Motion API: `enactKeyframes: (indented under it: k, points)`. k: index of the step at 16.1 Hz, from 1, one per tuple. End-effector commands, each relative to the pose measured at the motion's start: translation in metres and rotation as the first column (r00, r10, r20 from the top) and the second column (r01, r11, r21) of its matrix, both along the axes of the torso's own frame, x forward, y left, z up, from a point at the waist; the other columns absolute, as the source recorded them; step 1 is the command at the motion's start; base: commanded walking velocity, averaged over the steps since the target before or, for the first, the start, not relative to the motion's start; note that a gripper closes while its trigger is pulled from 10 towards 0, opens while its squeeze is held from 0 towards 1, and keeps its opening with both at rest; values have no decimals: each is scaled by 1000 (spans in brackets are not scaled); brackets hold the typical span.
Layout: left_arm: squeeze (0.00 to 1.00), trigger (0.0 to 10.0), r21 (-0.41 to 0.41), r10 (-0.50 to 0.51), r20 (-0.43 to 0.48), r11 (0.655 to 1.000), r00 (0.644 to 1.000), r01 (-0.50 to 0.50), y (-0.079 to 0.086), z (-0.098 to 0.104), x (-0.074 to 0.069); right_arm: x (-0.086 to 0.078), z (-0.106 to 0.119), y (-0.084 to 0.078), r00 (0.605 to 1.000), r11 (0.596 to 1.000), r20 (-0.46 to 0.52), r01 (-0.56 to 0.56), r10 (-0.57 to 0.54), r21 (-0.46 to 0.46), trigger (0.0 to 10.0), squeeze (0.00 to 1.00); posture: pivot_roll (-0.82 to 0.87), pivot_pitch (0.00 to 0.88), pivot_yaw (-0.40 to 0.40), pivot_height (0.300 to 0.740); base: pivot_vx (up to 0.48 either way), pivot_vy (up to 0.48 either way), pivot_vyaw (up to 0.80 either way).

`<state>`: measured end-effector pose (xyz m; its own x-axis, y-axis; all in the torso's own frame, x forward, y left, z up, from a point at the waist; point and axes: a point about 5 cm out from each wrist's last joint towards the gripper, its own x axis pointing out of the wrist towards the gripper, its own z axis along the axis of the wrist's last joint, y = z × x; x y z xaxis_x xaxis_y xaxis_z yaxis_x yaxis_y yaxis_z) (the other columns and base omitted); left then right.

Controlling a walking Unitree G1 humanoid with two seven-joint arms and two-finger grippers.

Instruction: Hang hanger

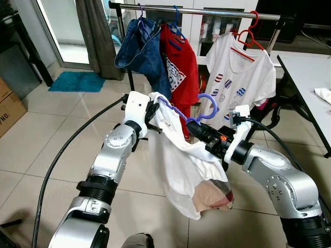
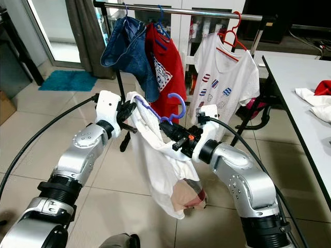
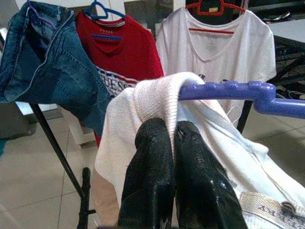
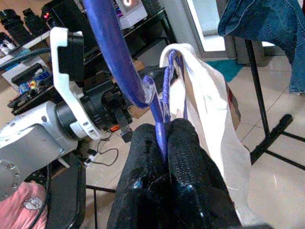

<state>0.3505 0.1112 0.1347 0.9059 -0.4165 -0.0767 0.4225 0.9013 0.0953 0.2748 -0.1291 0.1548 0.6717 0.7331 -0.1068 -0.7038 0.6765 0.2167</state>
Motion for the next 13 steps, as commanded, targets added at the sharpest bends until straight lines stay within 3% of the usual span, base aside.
enactKeyframes:
  k: [1, 3, 11, 13]
  points:
    - [0, 0, 47, -21, 41, 999, 999, 19, 0, 12, 4, -1, 5, 4, 999, 999, 18, -31, 32, -23, 10000, 0, -7, 0, 54, 740, 0, 0, 0]
    - [0, 0, 117, -81, 61, 990, 995, 74, -4, 24, 3, 1, -2, 3, 1000, 996, -11, -13, 12, -91, 10000, 0, -7, 0, 54, 740, 0, 0, 0]
    - [0, 0, 180, -134, 36, 976, 990, 125, -9, 28, 1, -1, -14, 5, 998, 981, -49, -39, 30, -193, 10000, 0, -6, 0, 58, 740, 0, 0, 0]
    - [0, 0, 186, -115, 32, 977, 993, 107, -8, 31, 7, -14, -16, 12, 986, 965, -77, -159, 146, -207, 10000, 0, -8, 0, 60, 740, 0, 0, 0]
